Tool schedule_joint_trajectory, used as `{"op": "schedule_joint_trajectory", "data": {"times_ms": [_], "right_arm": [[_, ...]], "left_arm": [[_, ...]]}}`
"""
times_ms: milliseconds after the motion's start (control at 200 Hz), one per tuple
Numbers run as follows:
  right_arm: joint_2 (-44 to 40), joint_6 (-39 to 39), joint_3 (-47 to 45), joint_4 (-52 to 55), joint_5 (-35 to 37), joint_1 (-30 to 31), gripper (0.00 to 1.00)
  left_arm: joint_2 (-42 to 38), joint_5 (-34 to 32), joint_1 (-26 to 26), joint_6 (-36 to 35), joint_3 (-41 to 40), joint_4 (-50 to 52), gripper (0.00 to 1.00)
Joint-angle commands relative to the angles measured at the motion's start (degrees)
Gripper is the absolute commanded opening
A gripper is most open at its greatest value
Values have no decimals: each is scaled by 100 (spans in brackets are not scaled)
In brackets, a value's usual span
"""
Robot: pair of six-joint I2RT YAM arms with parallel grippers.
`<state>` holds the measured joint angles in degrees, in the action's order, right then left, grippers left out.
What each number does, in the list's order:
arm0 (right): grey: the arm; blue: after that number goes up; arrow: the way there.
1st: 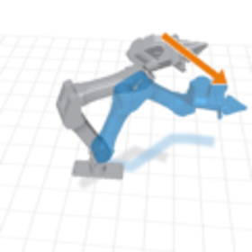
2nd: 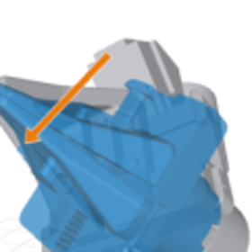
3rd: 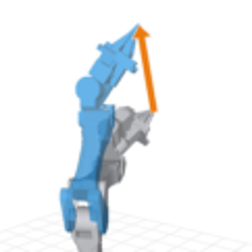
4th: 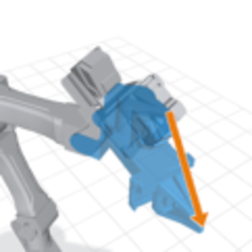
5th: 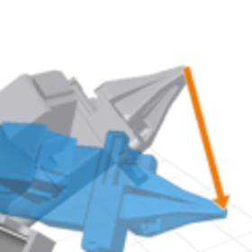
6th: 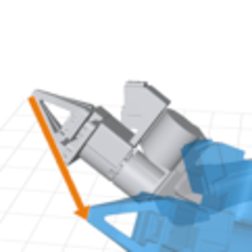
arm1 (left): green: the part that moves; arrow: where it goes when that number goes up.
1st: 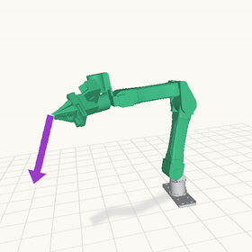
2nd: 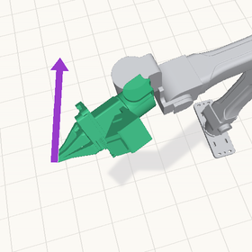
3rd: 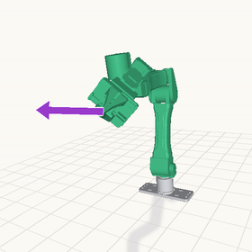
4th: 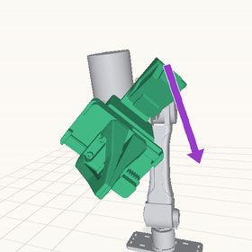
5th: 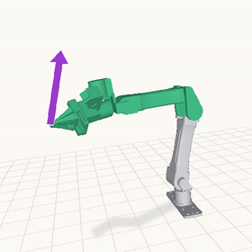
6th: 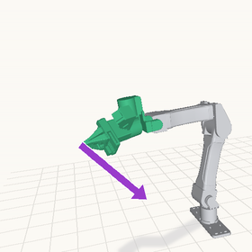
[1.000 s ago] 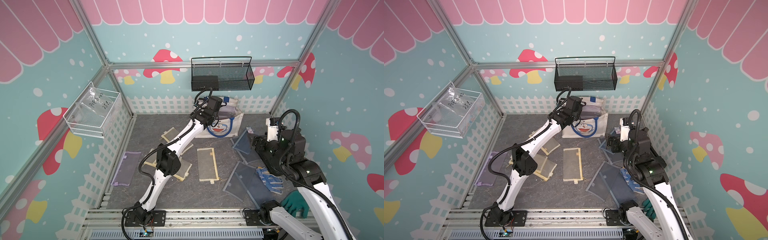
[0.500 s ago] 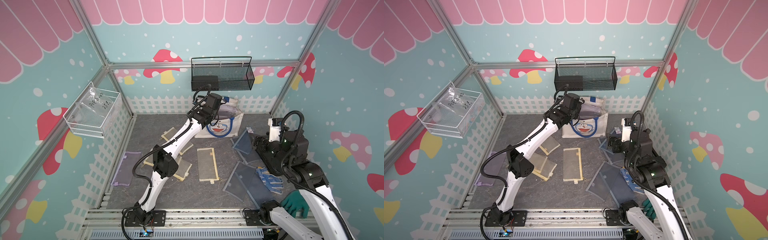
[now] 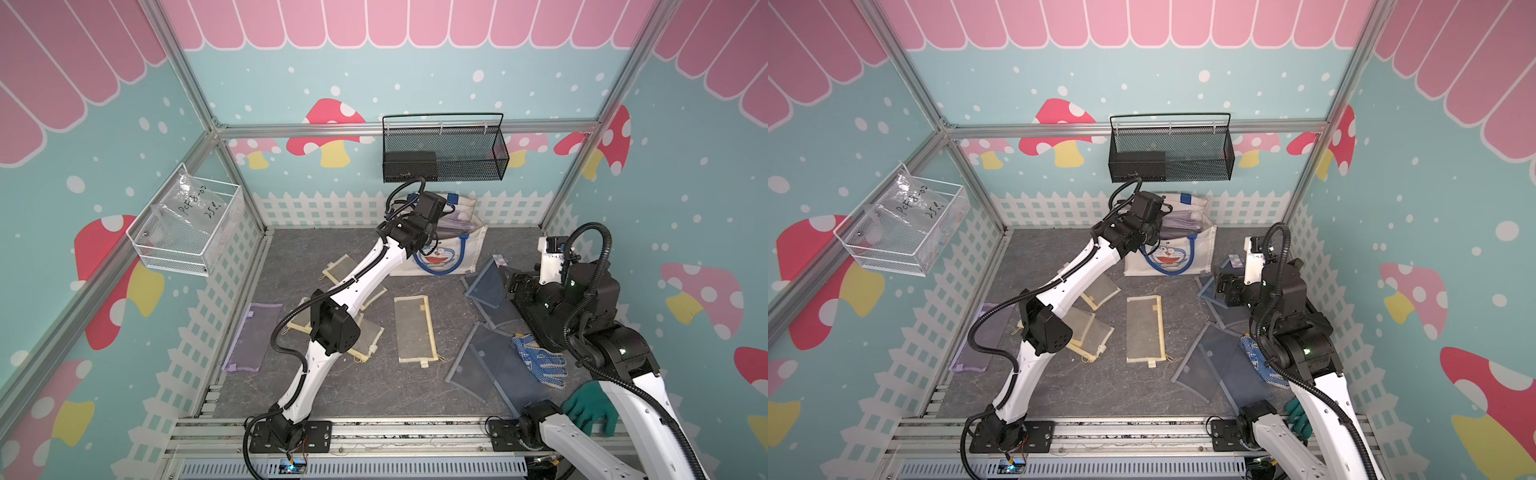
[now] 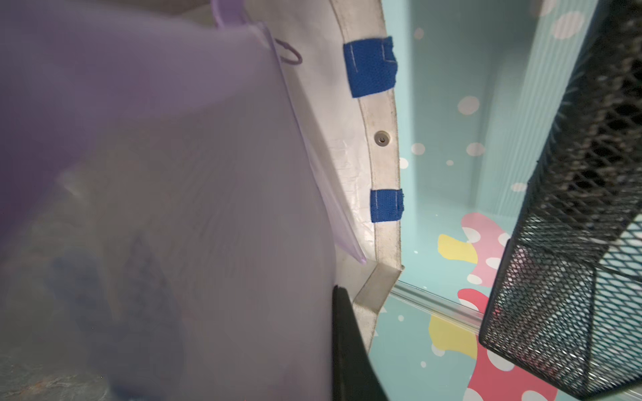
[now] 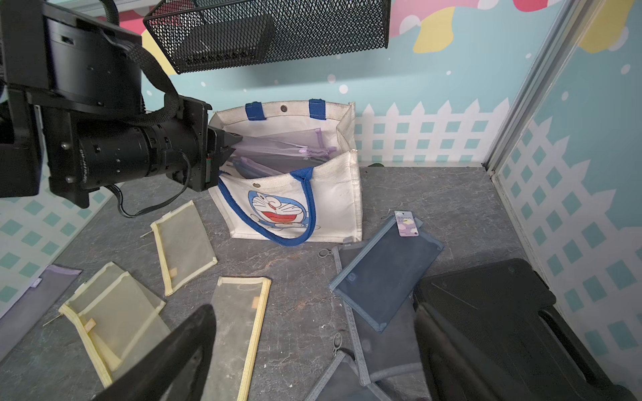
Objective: Put the pencil pouch into the canvas bag
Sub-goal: Place the pencil pouch in the canvas bag.
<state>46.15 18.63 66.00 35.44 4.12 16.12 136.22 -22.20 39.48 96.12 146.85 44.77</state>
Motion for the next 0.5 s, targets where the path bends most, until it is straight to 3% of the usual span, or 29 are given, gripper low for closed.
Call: {"op": "schedule_joint_trajectory", "data": {"times_ms": [0,355,495], "right_arm": [[-53,-79,-87,-143,63,-30,91],[-115,-121,-56,-143,71,-30,91],[-74,-104,-41,-143,88,-30,91]], "left_arm": [[199,-206,33,310,208,287,0],[802,-68,-118,191,744,-117,0],[786,191,-159,-243,735,-387,12]]}}
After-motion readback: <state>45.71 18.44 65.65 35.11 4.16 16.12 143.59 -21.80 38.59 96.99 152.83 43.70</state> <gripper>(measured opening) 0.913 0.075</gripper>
